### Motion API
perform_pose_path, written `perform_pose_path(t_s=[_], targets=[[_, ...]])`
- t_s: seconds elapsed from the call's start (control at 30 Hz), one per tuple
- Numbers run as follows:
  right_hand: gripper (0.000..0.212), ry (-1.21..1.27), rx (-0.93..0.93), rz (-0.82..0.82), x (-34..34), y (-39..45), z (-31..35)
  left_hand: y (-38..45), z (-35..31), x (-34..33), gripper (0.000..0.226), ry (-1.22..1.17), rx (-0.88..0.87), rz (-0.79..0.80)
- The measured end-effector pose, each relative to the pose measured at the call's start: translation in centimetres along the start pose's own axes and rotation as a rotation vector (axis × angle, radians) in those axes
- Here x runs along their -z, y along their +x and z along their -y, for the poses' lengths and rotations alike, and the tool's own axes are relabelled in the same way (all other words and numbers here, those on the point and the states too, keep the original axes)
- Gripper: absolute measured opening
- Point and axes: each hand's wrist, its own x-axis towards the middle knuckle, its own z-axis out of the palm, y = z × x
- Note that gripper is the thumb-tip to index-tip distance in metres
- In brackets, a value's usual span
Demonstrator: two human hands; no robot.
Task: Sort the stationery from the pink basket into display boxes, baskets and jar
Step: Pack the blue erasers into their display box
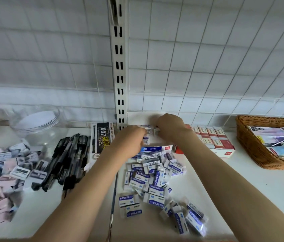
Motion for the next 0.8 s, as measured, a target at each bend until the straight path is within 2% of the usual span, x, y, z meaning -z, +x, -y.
perform_pose_path(t_s=[0.17, 0.47, 0.6, 0.8], targets=[[0.036, 0.047, 0.001, -0.077, -1.1, 0.3, -0.4, 0.2, 0.3, 0.6, 0.042, -0.102, 0.021, 0.109], [0.034, 0.093, 0.020, -0.133, -1.9, -0.2, -0.8, 0.3, 0.6, 1.1, 0.040, -0.057, 0.030, 0.227], [0.047, 0.075, 0.043, -0.217, -2.8, 0.3, -1.0, 0.2, 0.7, 1.3, 0.042, -0.086, 0.034, 0.226], [0.074, 0.056, 0.023, -0.195, -2.0, 1.1, -1.8, 0.0, 0.8, 0.9, 0.044, -0.084, 0.012, 0.197]])
